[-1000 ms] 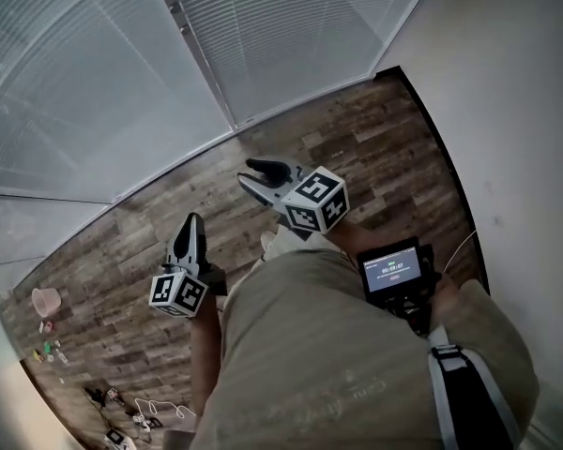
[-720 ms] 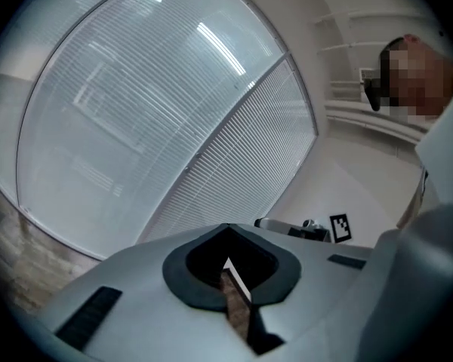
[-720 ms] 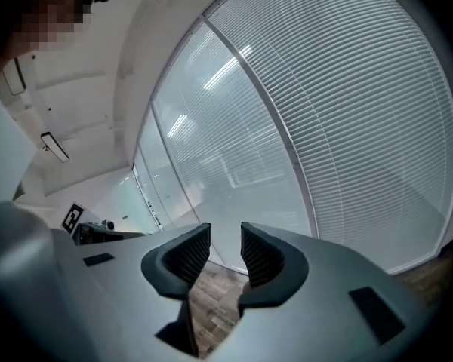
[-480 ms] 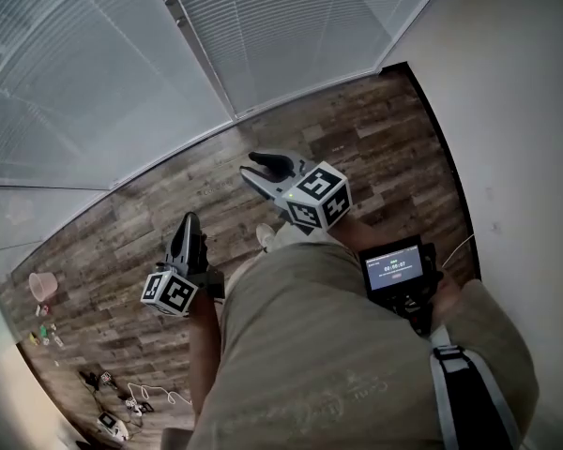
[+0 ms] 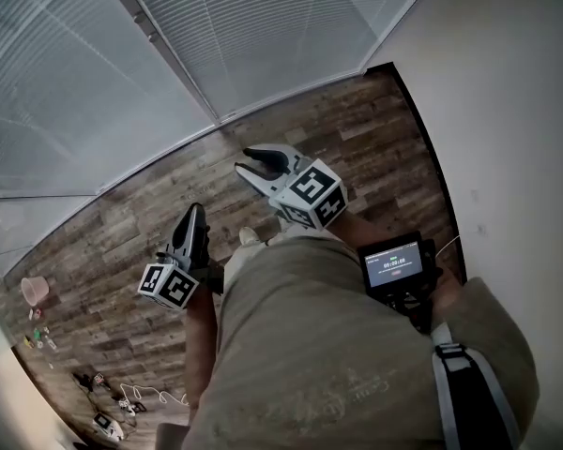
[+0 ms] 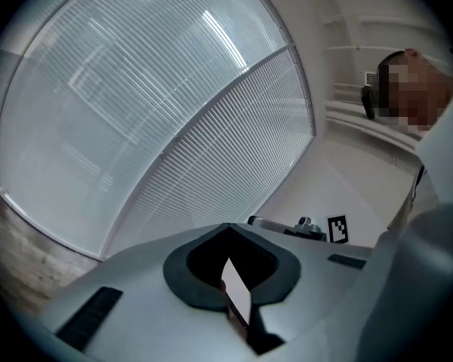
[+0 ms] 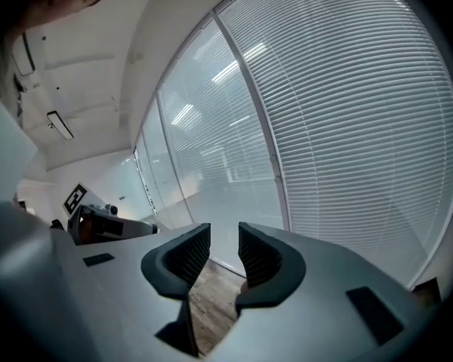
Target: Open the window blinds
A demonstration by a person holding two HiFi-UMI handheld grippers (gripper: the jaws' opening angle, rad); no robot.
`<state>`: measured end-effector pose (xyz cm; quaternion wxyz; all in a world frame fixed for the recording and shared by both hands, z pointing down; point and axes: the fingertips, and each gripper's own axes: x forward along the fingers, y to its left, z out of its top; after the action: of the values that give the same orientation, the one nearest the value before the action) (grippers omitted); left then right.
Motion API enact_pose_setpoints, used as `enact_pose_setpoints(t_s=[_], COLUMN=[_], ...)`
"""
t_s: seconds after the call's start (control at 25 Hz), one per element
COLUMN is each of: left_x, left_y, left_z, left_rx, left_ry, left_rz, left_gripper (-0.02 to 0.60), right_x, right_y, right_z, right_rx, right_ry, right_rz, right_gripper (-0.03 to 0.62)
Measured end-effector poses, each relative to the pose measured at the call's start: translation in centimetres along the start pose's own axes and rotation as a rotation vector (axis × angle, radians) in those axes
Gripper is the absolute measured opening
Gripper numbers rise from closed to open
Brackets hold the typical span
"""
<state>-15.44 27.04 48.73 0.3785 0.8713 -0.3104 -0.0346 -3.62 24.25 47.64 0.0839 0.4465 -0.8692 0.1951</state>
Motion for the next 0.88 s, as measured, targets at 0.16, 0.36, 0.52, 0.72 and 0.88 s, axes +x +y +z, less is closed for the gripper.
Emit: enact_pose_setpoints(t_s=[0.16, 0.36, 0.52, 0.72, 0.88], left_x=[0.5, 4.4, 4.1, 3.8, 4.1], left_y=[0.2, -0.5, 0.2, 0.5, 2.4], left_z=[0.3, -1.3, -2.0, -1.0, 0.5], left_rx=[-0.004, 0.002, -0.001, -0.019, -0.023], left_ry=[-0.008, 0.008, -0.001, -0.025, -0.02], left_rz=[-0.017, 0.003, 0.031, 0.066, 0.084], left_gripper=[0.014, 0.014, 0.014, 0.014, 0.014], right_x=[0.1, -1.0, -1.4, -0.8, 1.8], right_y=[-0.2, -4.1, -4.0, -4.0, -4.2], right_z=[-0.1, -0.6, -1.2, -0.7, 0.3], right_rx=[-0.06, -0.078, -0.119, -0.085, -0.077], right_ry=[0.025, 0.033, 0.04, 0.039, 0.022], right_rz=[-0.02, 0.007, 0.019, 0.035, 0.039], right_gripper=[0.118, 0.118, 0.118, 0.118, 0.118])
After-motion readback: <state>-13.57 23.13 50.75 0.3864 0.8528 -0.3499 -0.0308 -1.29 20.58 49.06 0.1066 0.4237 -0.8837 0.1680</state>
